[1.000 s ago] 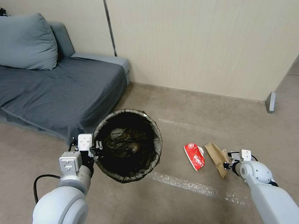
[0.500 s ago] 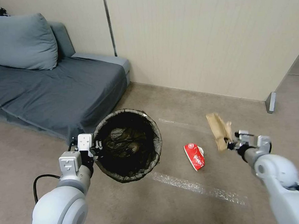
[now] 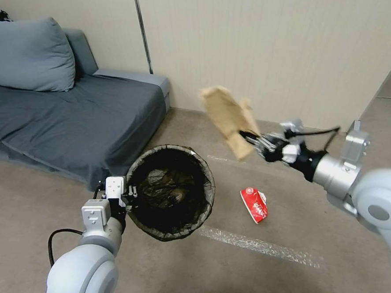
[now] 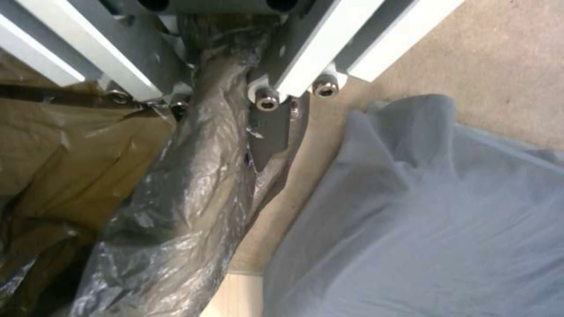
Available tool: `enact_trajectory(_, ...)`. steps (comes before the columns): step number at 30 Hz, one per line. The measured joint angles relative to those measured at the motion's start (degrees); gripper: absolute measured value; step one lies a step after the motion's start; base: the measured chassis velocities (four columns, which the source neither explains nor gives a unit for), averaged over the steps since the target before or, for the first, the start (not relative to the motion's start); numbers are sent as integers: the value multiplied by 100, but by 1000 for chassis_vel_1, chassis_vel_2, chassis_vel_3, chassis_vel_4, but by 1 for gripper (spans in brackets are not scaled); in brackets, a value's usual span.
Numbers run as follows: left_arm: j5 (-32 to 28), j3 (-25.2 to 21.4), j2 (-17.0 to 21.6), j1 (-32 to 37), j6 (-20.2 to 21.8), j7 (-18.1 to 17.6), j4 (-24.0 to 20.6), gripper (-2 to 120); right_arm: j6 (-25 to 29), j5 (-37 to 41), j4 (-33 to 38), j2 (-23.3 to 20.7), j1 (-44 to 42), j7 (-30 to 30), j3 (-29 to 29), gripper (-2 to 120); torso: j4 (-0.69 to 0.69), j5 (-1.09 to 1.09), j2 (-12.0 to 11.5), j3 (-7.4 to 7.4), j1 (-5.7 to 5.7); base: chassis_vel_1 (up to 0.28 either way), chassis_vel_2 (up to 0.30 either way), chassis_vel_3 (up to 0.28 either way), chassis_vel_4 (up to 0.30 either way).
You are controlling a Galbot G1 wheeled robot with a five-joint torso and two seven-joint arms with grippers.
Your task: Pick up the trash bin, then pick up the garbage from the floor and place it into the trash bin.
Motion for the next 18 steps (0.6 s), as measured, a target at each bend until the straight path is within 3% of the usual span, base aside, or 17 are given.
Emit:
enact_trajectory(2,7,8,-15,-2,0,4,6,0,15,-26,-60,-71,242,30,-295,2,2,3,0,0,0,0,0,0,0)
enact_trajectory(4,41,27,-61,-9,0,5,41,0,14,-180,-211,-73,746,243,-988,2,1,0,0,0,0,0,0,0,0)
enact_trajectory(5,41,27,-61,-9,0,5,41,0,14,-180,-211,-73,746,243,-988,2,1,0,0,0,0,0,0,0,0)
enact_trajectory(7,67,39,-98,-14,0,6,76,0,-35,-419,-434,141,1210,578,-1684,2,3,0,0,0,0,0,0,0,0)
enact_trajectory(8,67,39,-98,-14,0,6,76,0,-35,-419,-434,141,1210,578,-1684,2,3,0,0,0,0,0,0,0,0)
enact_trajectory(12,66,-3,-85,-50,0,8,92,0,-74,-695,-890,453,1639,770,-2697,2,1,1,0,0,0,0,0,0,0)
enact_trajectory(18,55,-61,-71,-45,0,7,92,0,-296,-471,-1048,475,1904,768,-3381,2,2,1,0,0,0,0,0,0,0)
